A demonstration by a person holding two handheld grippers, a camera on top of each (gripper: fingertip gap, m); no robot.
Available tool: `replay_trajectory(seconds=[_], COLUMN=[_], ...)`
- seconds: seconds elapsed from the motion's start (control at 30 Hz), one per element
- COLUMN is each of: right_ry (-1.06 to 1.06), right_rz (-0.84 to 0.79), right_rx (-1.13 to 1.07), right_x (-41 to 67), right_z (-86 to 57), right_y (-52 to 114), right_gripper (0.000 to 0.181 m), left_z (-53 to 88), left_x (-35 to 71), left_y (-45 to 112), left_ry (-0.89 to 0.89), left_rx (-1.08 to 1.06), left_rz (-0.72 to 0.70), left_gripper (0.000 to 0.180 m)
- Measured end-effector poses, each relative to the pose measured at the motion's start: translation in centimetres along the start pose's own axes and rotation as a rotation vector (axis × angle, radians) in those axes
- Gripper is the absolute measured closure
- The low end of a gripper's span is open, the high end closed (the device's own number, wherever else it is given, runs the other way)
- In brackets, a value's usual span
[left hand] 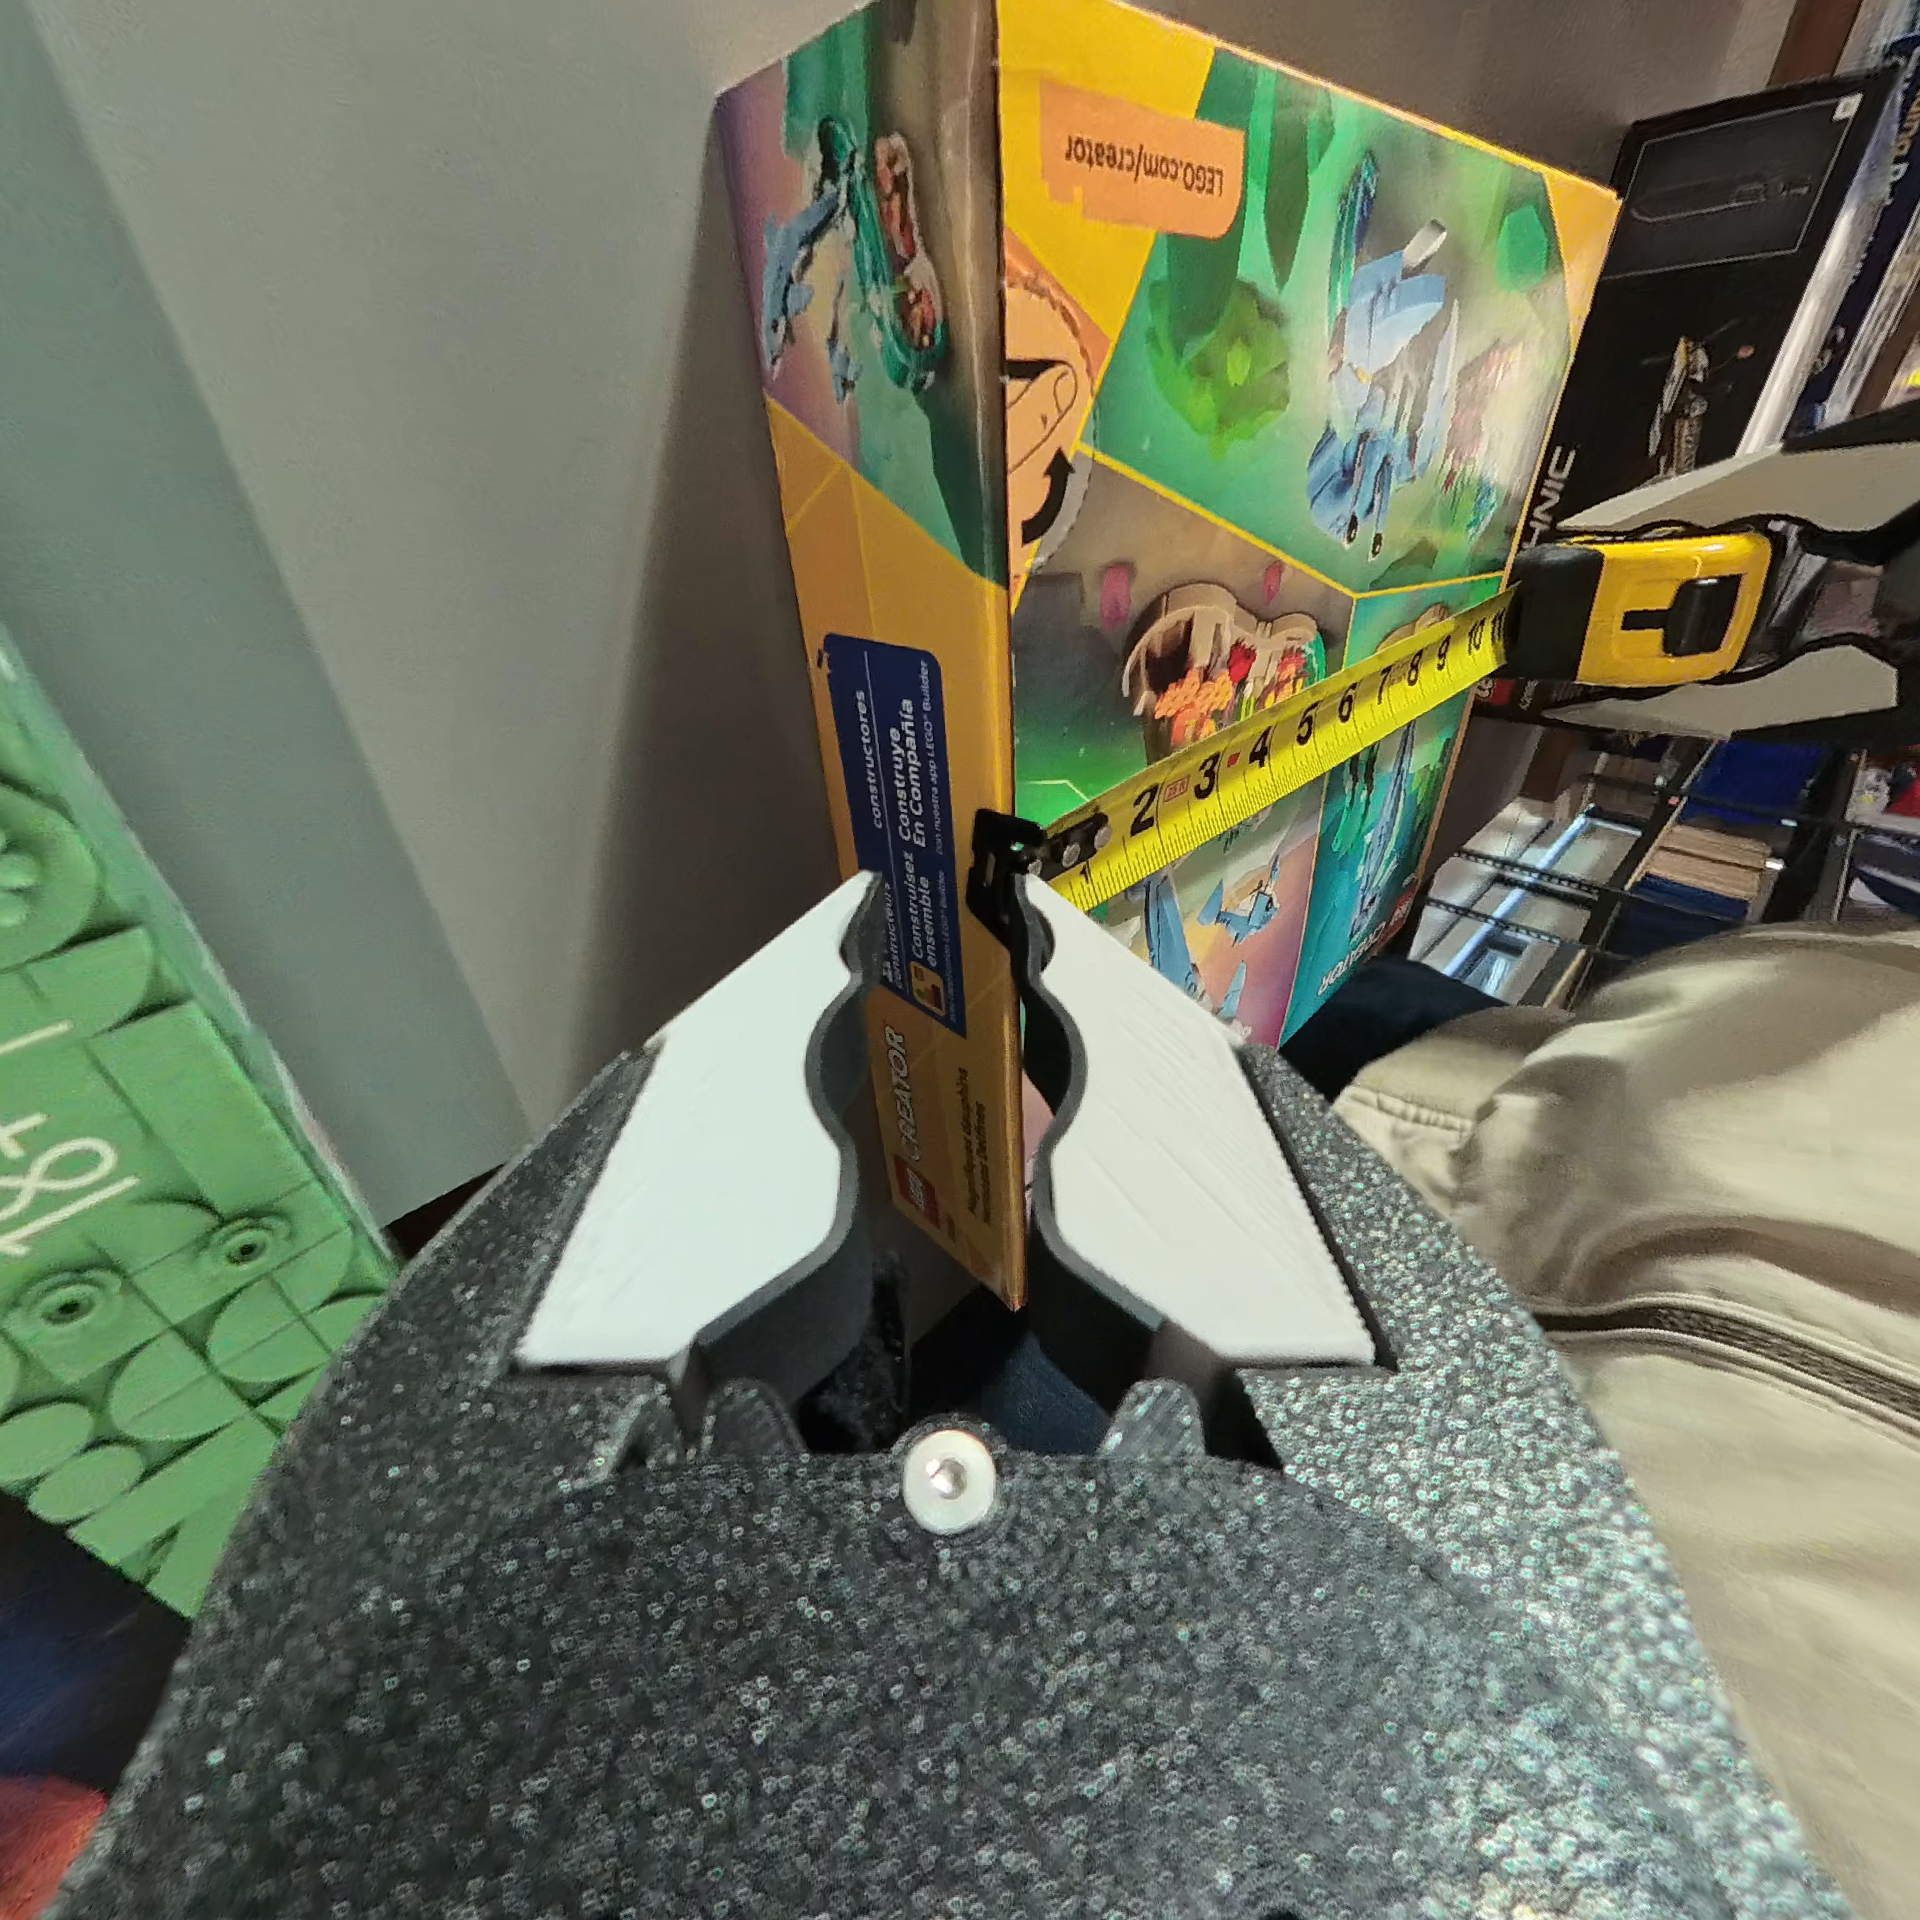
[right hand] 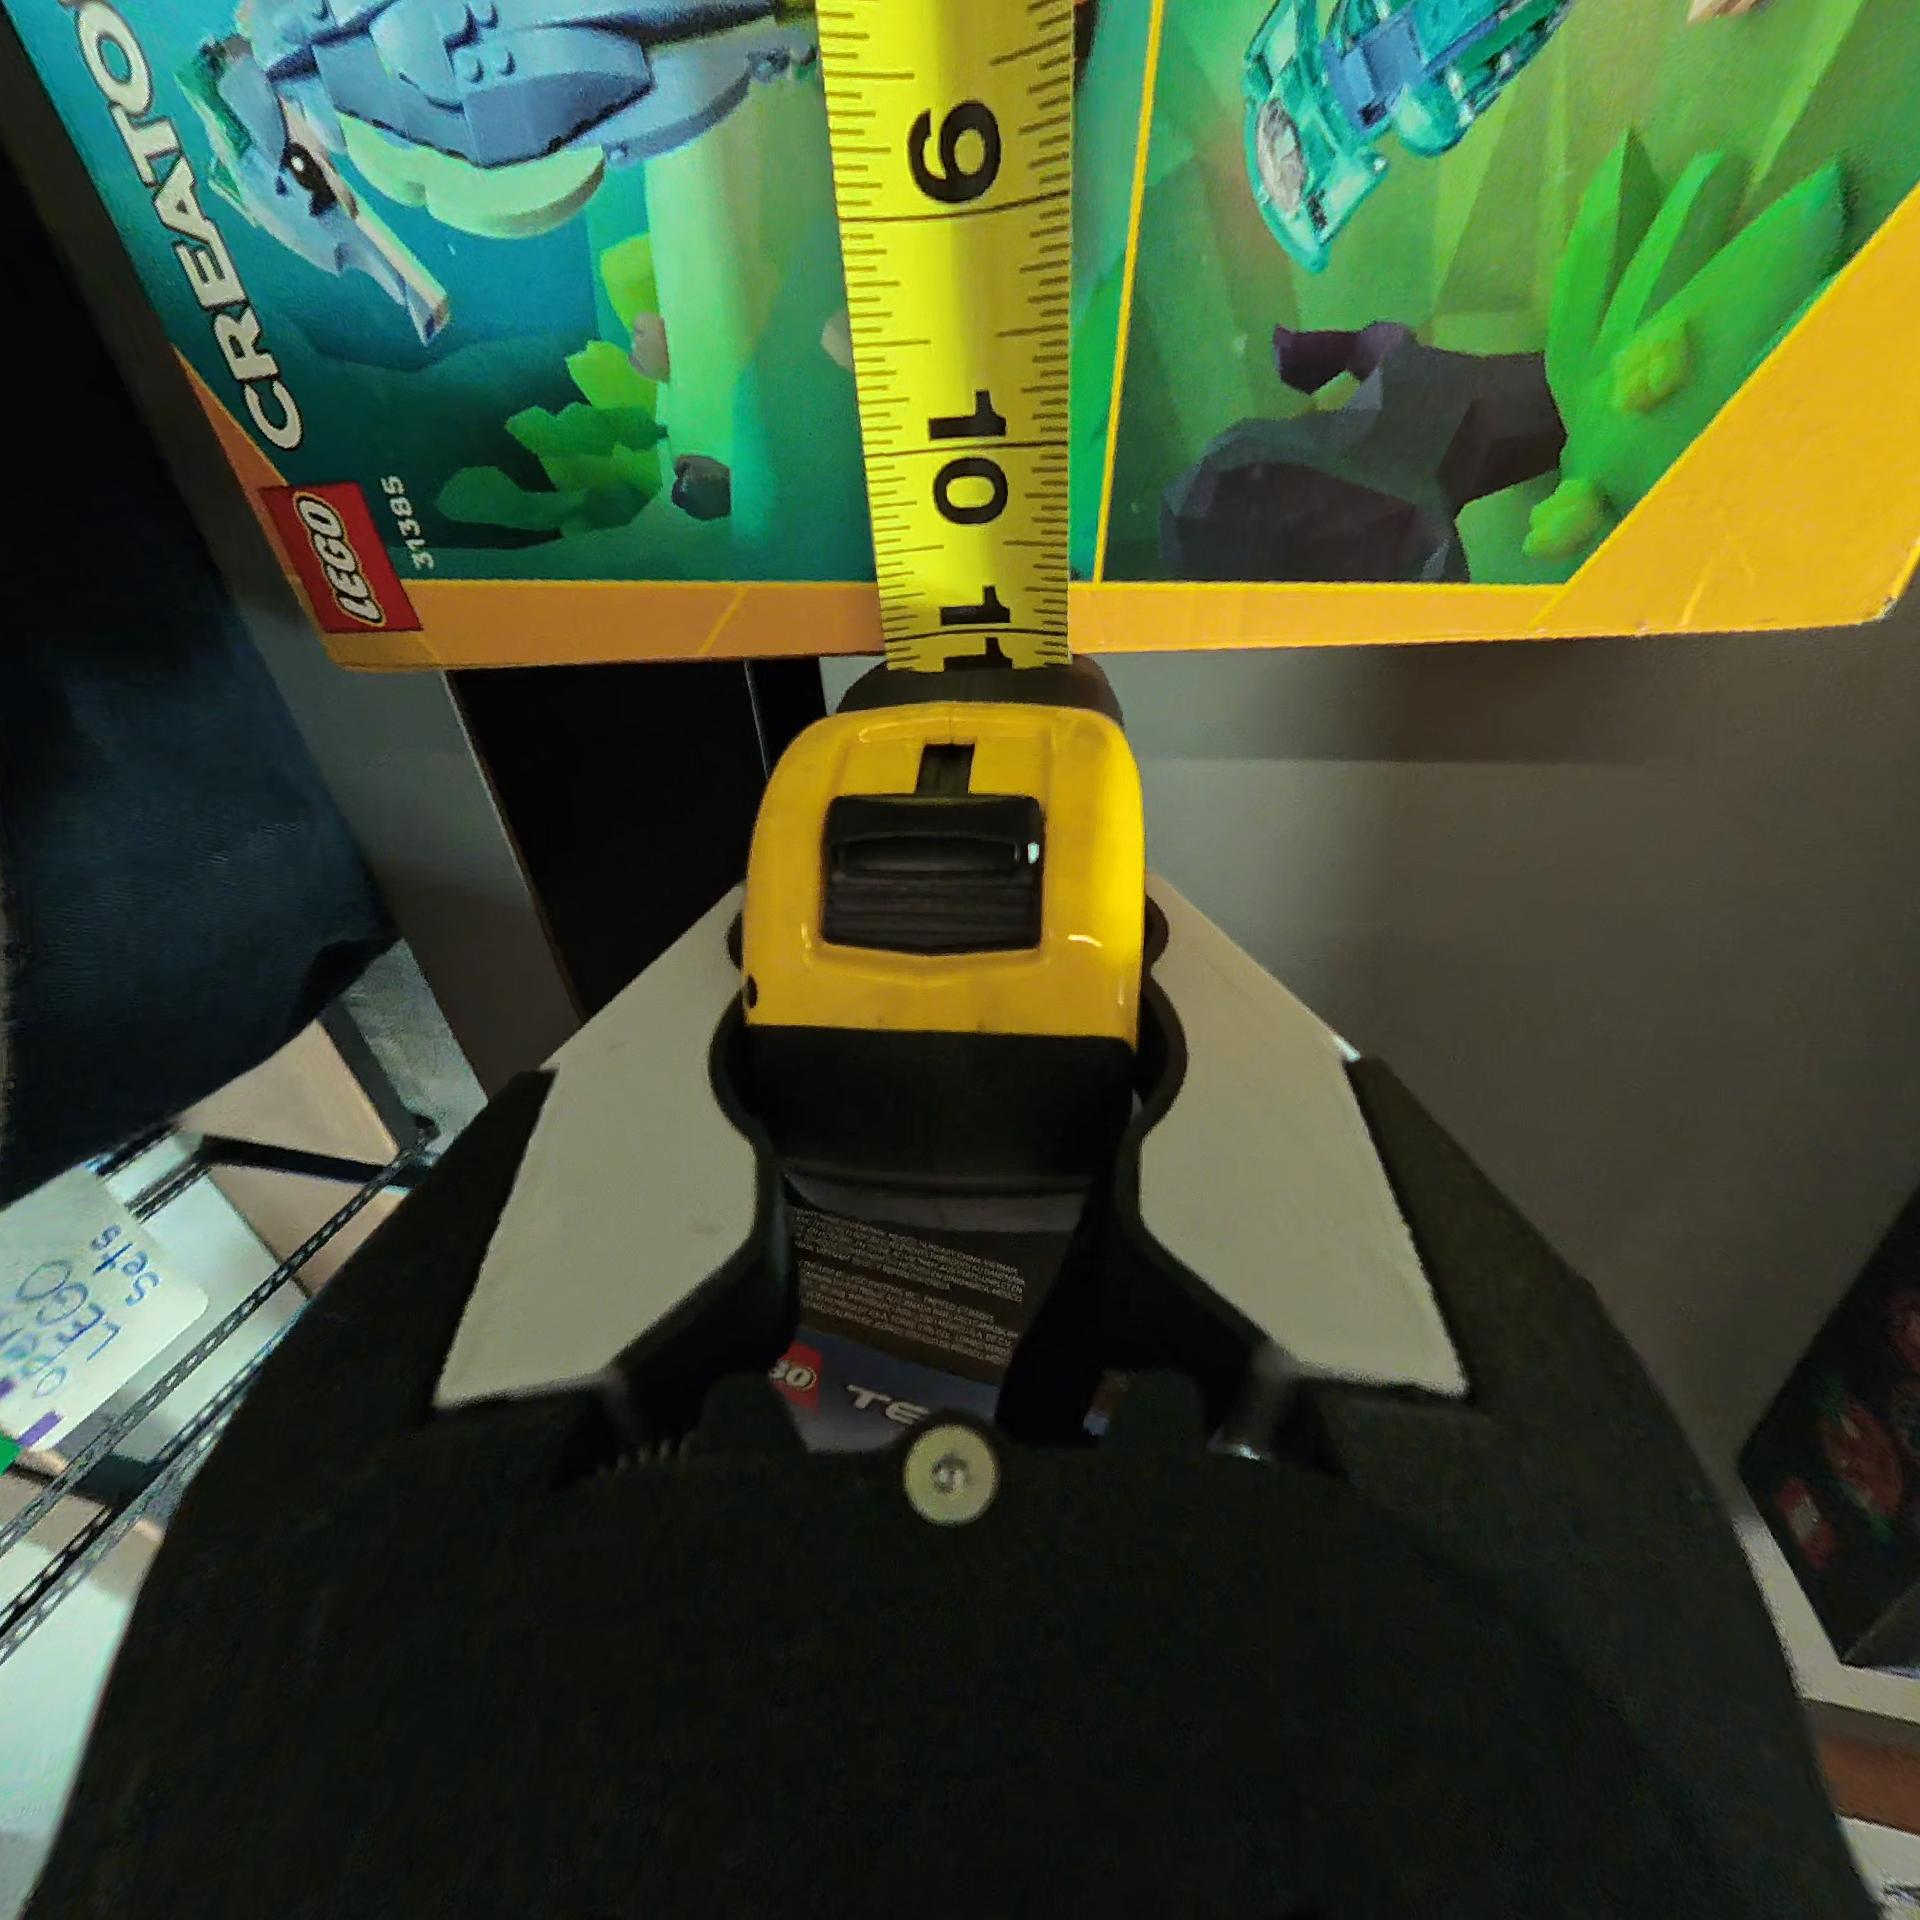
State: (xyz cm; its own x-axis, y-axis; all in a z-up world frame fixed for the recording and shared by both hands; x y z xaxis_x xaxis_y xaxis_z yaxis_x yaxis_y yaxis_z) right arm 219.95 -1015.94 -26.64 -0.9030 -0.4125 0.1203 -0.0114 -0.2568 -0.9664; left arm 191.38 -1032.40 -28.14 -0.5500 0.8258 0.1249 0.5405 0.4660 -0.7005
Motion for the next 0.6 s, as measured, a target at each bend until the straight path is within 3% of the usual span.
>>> replay_trajectory(seconds=[0.6], right_ry=[-0.023], right_rz=[-0.035], right_rx=[-0.057], right_x=[-0.02], right_z=[0.18], right_y=[0.11], right_gripper=[0.114], left_z=[-0.1], left_x=[0.07], left_y=[-0.05], left_ry=[0.072], left_rx=[0.088], left_rz=[0.078], left_gripper=[0.154])
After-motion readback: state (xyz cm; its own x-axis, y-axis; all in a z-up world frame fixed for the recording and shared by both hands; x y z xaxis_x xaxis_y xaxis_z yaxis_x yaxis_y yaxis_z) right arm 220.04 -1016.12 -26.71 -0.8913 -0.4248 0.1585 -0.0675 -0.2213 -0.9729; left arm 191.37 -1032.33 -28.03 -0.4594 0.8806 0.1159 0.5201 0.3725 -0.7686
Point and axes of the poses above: each gripper's, where its closed fingertips meet, y out along the fingers, x out of its top, z = x × y across the jaws, the point moved 2 cm from there along -y, back along the fingers, and after that the axes turned 8 degrees about -z, right-handed, at the moved point
